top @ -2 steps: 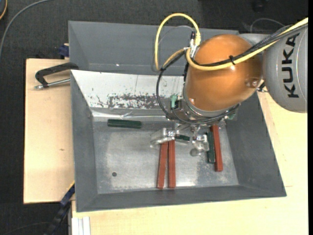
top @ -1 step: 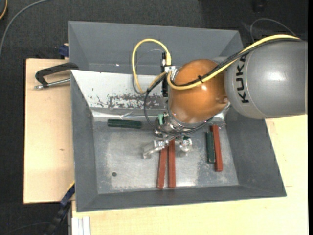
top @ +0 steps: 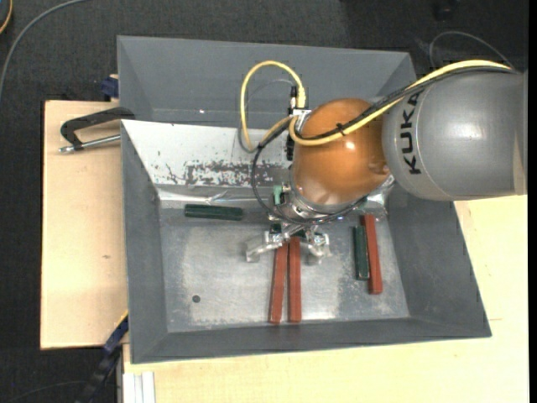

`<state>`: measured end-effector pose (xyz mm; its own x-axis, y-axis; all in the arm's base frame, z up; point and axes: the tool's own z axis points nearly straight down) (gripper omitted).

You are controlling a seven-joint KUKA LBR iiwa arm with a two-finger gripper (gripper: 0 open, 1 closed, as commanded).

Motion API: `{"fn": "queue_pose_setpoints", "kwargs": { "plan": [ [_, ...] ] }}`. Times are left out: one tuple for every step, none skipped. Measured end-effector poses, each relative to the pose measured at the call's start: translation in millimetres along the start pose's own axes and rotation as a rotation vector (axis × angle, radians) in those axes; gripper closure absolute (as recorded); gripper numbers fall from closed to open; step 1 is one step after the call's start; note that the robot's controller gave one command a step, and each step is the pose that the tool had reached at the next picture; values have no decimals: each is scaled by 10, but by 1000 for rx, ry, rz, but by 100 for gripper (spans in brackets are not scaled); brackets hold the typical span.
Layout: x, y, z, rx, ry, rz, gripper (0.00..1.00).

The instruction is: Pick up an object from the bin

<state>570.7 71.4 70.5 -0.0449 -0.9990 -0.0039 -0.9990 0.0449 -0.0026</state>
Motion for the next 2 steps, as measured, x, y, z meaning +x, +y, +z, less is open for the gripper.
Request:
{"fn": "queue_pose_setpoints", "kwargs": {
  "plan": [
    [2, -2, -9, 0, 1, 1, 100],
    [53, 476, -1765, 5, 1, -158, 100]
  ]
}}
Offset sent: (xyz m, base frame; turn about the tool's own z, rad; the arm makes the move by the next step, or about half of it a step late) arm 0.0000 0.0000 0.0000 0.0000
